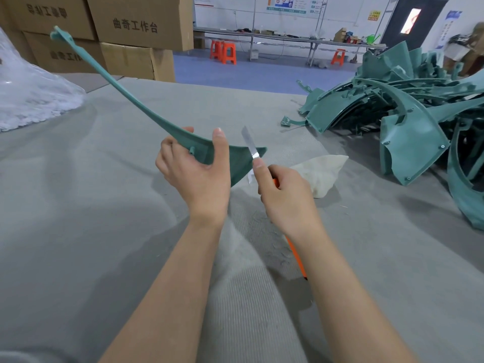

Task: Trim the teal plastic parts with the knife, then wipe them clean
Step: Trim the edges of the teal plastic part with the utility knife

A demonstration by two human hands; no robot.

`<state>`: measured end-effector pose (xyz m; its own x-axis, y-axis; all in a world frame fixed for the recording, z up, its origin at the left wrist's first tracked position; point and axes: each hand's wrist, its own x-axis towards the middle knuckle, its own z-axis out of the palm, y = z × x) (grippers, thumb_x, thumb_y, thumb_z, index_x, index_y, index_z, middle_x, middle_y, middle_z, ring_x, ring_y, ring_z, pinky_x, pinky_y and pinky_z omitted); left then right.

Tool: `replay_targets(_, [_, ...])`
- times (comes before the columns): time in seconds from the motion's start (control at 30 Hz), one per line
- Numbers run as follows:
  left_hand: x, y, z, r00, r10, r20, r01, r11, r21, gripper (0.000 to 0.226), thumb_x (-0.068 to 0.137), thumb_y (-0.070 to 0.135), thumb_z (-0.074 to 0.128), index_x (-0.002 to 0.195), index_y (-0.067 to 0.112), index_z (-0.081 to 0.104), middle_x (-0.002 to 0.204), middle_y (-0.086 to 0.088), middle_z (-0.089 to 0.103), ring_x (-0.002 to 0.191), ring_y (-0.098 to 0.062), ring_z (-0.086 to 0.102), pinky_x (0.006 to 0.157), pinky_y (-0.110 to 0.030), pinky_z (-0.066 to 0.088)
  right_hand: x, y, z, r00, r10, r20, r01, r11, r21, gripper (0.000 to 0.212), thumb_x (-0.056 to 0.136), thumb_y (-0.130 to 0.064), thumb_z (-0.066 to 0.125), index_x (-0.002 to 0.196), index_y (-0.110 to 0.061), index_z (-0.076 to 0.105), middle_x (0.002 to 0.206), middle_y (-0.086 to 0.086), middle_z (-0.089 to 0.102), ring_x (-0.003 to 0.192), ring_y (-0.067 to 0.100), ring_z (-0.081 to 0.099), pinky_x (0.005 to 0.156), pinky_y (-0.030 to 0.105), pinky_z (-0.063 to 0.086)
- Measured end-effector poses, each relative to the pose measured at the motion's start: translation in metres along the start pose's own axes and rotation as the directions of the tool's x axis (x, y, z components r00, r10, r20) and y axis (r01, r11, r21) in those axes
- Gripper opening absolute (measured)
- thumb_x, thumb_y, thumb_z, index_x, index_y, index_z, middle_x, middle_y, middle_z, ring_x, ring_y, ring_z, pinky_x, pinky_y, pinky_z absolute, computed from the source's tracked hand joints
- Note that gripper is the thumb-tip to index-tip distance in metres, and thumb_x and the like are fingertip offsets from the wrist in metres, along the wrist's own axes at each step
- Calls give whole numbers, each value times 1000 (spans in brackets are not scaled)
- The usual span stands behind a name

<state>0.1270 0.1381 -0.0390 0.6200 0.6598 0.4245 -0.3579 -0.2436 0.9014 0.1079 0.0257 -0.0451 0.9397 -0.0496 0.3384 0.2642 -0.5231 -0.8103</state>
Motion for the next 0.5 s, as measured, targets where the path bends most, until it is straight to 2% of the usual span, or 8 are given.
replay_targets(0.13, [-1,0,0,1000,8,6,-8,1000,3,28,80,49,55,95,28,45,115,3,51,123,-21,36,104,-43,36,-1,-2,1,999,13,31,-13,1000,10,61,96,-52,44,67,1,45,54,3,43,49,16,38,51,32,38])
replay_targets(0.33, [-2,1,0,1000,11,17,-11,1000,-13,20,80,47,56,89,36,43,114,4,50,123,-22,36,104,-44,37,4,3,-6,996,83,29,-81,996,-36,64,97,-52,41,74,8,45,61,10,47,55,23,42,56,43,48])
replay_targets(0.5, [-4,2,1,999,32,37,-32,999,7,25,80,47,57,94,31,45,114,7,49,125,-21,35,104,-43,36,9,14,-11,987,159,37,-158,987,-29,65,96,-55,41,72,5,44,61,9,45,55,22,40,56,33,37])
